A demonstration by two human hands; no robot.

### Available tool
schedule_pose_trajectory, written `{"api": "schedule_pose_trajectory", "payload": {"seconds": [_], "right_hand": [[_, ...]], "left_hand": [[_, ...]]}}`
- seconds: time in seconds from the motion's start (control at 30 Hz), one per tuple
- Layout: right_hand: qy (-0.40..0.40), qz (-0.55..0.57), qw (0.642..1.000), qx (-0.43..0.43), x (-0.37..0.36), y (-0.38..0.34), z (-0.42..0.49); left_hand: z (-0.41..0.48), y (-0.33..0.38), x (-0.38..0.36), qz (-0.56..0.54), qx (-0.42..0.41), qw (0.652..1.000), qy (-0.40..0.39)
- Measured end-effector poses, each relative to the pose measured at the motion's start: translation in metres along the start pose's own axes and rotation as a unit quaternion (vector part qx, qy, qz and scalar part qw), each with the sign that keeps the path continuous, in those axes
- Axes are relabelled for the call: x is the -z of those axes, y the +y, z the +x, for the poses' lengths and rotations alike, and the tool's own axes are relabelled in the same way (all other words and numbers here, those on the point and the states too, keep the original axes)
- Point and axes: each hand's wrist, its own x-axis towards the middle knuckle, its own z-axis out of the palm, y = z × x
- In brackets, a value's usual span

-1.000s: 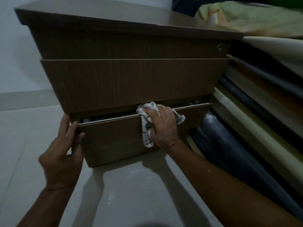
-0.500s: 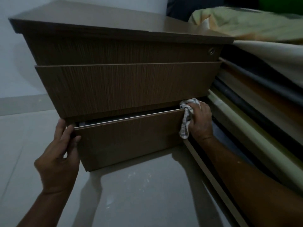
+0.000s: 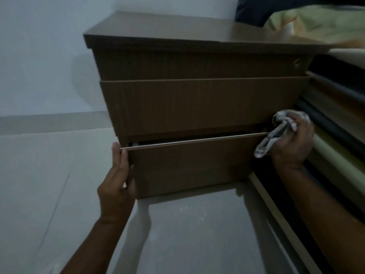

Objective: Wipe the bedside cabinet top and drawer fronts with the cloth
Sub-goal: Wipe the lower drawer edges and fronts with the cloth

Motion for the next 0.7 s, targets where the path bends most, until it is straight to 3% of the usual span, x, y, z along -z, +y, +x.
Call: {"api": "schedule_pose_trajectory", "payload": {"seconds": [0.3,0.47,0.7], "right_hand": [[-0.031,0.093,0.990,0.106,-0.016,-0.080,-0.029],[-0.107,0.193,0.966,0.133,-0.028,-0.138,-0.073],[-0.215,0.246,0.930,0.169,-0.061,-0.195,-0.148]], "left_hand": [[0.016,-0.011,-0.004,-0.016,0.010,0.999,-0.048],[0.019,-0.013,0.004,-0.045,0.004,0.997,-0.060],[0.027,-0.020,0.004,-0.109,0.092,0.989,-0.047]]}}
